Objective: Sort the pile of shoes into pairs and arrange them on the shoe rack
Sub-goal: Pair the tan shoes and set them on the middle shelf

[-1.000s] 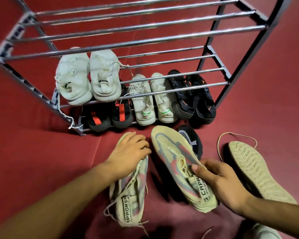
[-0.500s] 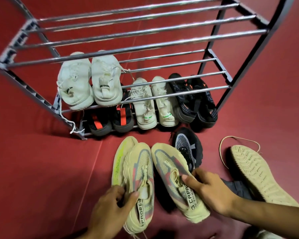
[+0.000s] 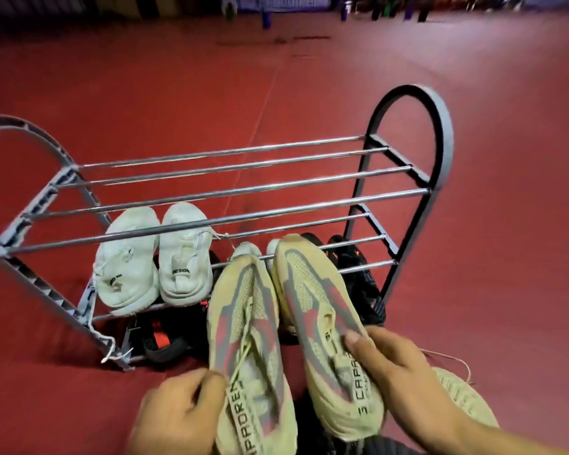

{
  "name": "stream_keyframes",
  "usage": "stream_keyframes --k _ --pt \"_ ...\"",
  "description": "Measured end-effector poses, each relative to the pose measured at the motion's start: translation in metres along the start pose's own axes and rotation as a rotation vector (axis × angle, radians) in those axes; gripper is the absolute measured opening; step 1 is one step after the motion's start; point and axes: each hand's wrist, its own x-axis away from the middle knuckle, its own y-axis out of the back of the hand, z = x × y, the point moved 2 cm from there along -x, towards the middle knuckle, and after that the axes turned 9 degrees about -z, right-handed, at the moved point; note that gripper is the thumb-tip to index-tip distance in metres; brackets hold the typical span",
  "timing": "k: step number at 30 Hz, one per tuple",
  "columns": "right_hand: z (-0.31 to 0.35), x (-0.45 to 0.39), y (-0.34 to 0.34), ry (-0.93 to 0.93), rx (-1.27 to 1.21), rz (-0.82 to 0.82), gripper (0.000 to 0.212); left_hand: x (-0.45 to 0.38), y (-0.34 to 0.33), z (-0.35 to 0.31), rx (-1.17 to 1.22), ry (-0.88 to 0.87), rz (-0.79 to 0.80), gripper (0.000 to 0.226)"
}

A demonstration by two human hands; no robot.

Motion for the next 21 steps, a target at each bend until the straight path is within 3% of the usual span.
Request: stream_keyframes --k 3,8,10,13,16,19,21 --pt "0.030 -0.049 0.005 0.141 0.065 -0.061 0.049 -0.035 -0.009 -0.035 0.080 -0.086 -0.068 0.047" --pt "0.051 -0.142 0.011 0.234 0.373 -0.178 0.064 -0.107 -0.059 -0.070 0.208 -0.036 -0.124 0.052" --pt "0.048 -0.165 0.013 0.264 0.577 -0.188 0.051 -0.120 -0.077 -0.072 0.272 0.011 -0.181 0.040" --pt "0.033 -0.167 0.019 0.258 0.665 -0.175 0.030 -0.114 -0.090 -0.071 0.260 0.060 -0.237 0.033" --pt "0.014 -0.153 0.031 0.341 0.557 -0.225 0.026 -0.091 -0.088 -0.061 0.317 -0.063 -0.211 0.060" --pt "0.007 -0.133 0.042 0.403 0.432 -0.166 0.056 -0.066 -0.079 -0.053 0.299 -0.244 -0.047 0.092" --pt "0.010 -0.120 0.043 0.515 0.559 -0.081 0.075 -0.059 -0.080 -0.050 0.137 -0.350 0.029 0.103"
